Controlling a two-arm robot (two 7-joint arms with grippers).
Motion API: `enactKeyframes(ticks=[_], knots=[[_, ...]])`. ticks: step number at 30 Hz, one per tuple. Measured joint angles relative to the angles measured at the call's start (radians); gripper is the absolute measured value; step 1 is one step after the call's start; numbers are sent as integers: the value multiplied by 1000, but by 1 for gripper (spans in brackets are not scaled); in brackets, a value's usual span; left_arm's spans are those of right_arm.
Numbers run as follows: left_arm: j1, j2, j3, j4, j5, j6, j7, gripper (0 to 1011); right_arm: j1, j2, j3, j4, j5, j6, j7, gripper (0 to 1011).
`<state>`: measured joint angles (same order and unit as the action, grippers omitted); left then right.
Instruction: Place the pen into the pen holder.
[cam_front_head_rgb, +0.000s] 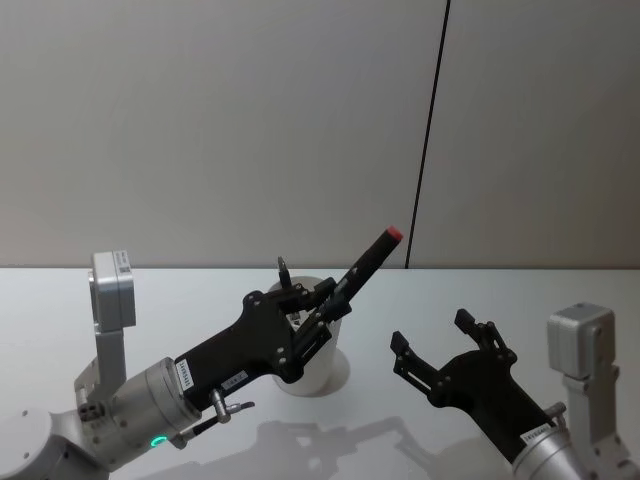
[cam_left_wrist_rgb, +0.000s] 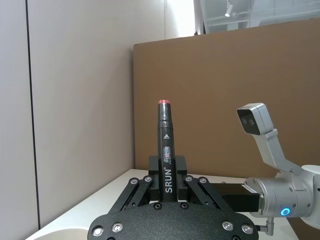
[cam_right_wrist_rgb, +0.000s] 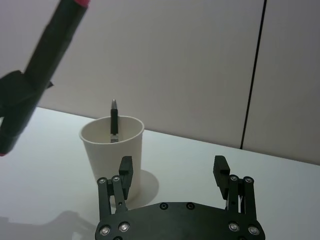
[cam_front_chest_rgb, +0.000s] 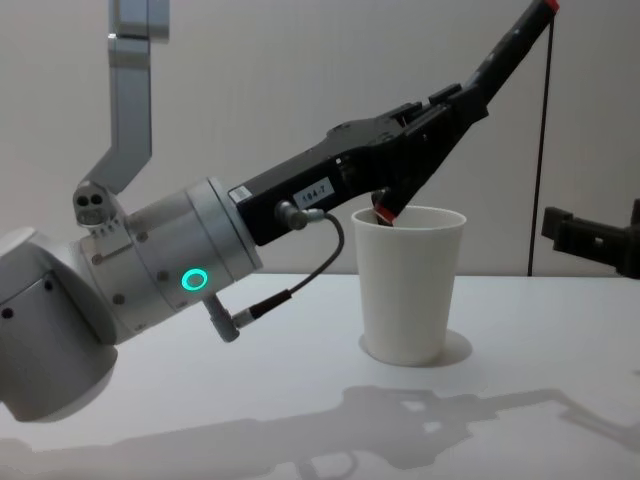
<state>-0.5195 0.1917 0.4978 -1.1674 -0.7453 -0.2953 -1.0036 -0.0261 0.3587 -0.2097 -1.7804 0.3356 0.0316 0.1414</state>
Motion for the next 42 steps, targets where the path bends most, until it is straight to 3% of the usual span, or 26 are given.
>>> enactKeyframes(ticks=[8, 14, 18, 23, 33, 42], knots=[[-5, -2, 4, 8, -6, 4, -8, 182, -29, 31, 25, -29, 80, -2, 94, 1001], [-7, -2, 5, 11, -8, 5, -12, 182, -56, 58, 51, -58, 170, 6, 175, 1001], [-8, -3, 6, 13, -9, 6, -14, 182, -73, 73, 71, -80, 252, 29, 233, 1001], [-9, -3, 7, 13, -11, 7, -14, 182, -87, 83, 92, -101, 328, 57, 274, 1001], [-12, -2, 17, 18, -34, 37, -33, 182, -107, 91, 136, -146, 497, 132, 329, 1001], [-19, 4, 36, 25, -54, 85, -55, 184, -114, 95, 150, -167, 566, 163, 342, 1001]])
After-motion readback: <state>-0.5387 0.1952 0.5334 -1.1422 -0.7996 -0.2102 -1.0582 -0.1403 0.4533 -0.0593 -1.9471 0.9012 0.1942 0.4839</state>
